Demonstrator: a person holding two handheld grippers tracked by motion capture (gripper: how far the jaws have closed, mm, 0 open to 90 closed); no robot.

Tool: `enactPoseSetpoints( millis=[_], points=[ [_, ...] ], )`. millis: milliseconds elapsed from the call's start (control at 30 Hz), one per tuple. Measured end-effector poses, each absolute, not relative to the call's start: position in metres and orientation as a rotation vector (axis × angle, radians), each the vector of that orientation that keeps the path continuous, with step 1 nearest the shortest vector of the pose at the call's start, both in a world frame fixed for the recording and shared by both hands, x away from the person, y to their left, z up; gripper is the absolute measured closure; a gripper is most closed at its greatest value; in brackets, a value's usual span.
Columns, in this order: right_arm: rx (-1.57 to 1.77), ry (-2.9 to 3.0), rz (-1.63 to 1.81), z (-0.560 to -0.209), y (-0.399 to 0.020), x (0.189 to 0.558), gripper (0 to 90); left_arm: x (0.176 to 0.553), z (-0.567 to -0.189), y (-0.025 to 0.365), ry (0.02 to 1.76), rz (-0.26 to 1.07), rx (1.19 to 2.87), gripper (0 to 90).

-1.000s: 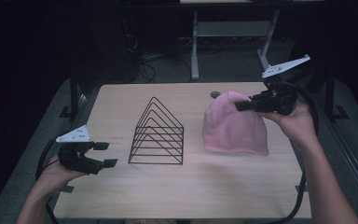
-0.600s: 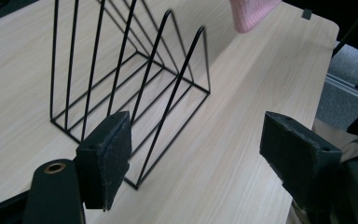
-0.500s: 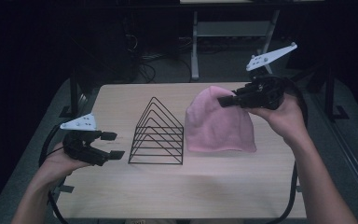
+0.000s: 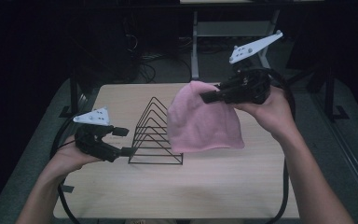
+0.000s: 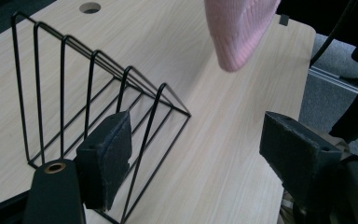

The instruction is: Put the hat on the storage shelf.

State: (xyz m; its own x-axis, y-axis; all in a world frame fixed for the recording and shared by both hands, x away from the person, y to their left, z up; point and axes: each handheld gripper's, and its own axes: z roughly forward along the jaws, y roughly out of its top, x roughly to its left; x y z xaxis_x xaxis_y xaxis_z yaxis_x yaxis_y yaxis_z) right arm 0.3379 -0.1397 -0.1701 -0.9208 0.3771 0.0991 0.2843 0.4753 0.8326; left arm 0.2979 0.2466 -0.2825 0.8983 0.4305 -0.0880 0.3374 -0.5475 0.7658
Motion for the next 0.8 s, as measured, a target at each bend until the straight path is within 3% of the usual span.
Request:
enactPoseSetpoints(
  millis=[533,800],
  points=[
    [0.446,2.639,1.477,-0.157,-0.089,0.339,77.3,0.306,-0.282,0.224,0.494,0.063,2.203,31.5],
    [0.416,2.633,1.518,-0.152,-0.077,0.344,77.3,0.314,-0.289,0.222,0.519,-0.043,2.192,43.8]
  ],
)
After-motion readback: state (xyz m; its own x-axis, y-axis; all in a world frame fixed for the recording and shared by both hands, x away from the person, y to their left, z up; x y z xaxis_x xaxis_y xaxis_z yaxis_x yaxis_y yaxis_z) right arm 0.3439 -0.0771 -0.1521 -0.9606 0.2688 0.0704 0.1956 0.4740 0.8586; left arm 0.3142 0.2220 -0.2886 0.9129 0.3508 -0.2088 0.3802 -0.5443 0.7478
